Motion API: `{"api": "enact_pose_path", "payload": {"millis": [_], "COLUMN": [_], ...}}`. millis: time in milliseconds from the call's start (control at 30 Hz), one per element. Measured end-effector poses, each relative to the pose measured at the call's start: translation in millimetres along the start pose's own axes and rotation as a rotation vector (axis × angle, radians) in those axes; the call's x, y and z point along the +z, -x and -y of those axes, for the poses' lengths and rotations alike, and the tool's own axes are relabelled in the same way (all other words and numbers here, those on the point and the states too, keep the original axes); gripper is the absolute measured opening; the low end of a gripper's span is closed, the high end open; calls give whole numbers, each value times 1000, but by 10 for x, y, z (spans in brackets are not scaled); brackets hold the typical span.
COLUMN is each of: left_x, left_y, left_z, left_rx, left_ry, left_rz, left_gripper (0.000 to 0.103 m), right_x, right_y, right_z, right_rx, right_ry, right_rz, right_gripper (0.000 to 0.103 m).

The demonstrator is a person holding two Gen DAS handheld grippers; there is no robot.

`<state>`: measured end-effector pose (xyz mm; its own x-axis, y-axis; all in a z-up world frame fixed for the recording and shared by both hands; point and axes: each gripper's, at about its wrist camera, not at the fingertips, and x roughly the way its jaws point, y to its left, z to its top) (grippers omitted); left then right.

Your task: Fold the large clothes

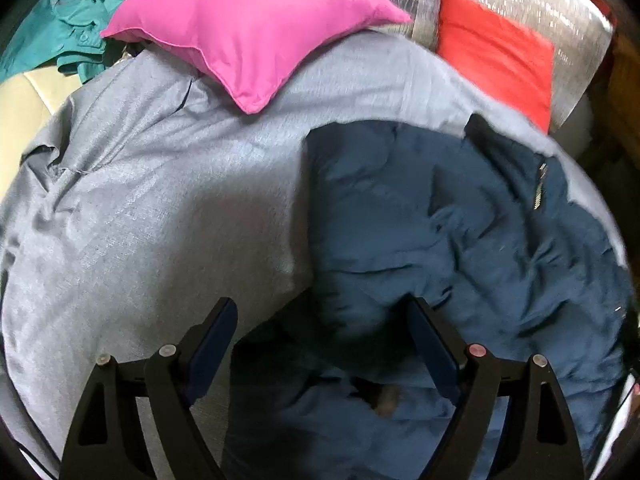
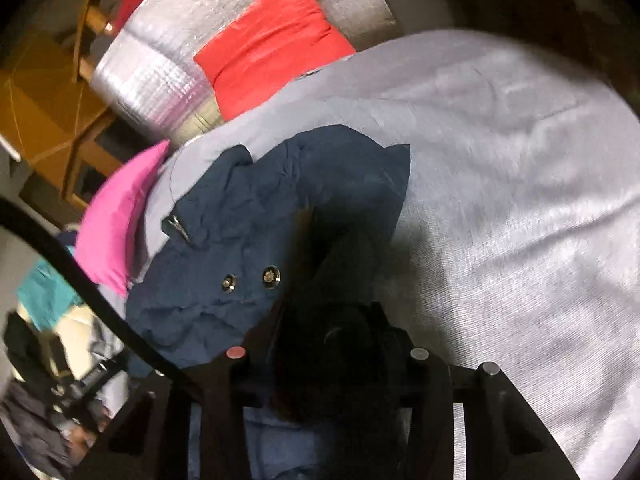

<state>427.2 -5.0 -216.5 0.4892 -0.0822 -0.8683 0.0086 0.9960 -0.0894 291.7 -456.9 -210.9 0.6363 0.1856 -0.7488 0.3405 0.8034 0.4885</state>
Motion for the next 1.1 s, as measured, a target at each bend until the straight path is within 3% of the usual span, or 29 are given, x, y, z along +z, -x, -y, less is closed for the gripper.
{"api": "enact_pose_path", "payload": {"millis": [67, 200, 333, 400, 500, 600, 700, 767, 833, 967, 1100], "left_x": [-18, -1, -48, -105, -226, -405, -656, -840, -1053, -1510, -1927], "left_y": [-99, -8, 207, 369, 619, 910, 1193, 1340, 1441, 1570, 1617], "left_z": [-31, -62, -24, -26, -52, -87, -192, -287, -398, -641, -762], "left_rx": [-7, -5, 34, 42, 31, 11, 3, 9, 16, -15, -6], "left_ry": [12, 28, -4, -11, -19, -35, -40, -40, -37, -18, -53], "left_rz": [-43, -41, 10, 51, 124, 216, 291, 326, 332, 301, 269], "left_gripper": [88, 88, 88, 88, 88, 88, 88, 88, 88, 88, 88], "right_x": [-28, 4, -35, -54, -72, -240, -501, -799, -1067, -1353, -1580], "right_y": [-177, -118, 116, 309, 607, 1160, 1651, 1952, 2124, 2139, 2184], "right_z": [29, 44, 17, 32, -66, -271, -443, -492, -475, -289, 100], "right_rx": [-49, -31, -38, -21, -16, 32, 73, 103, 103, 114, 164], "right_ry": [3, -43, -25, -30, -3, 72, 149, 187, 208, 160, 40], "right_rz": [-48, -59, -1, 43, 158, 349, 536, 674, 742, 673, 525], "right_gripper": [43, 48, 61, 61, 61, 65, 82, 99, 103, 103, 103]}}
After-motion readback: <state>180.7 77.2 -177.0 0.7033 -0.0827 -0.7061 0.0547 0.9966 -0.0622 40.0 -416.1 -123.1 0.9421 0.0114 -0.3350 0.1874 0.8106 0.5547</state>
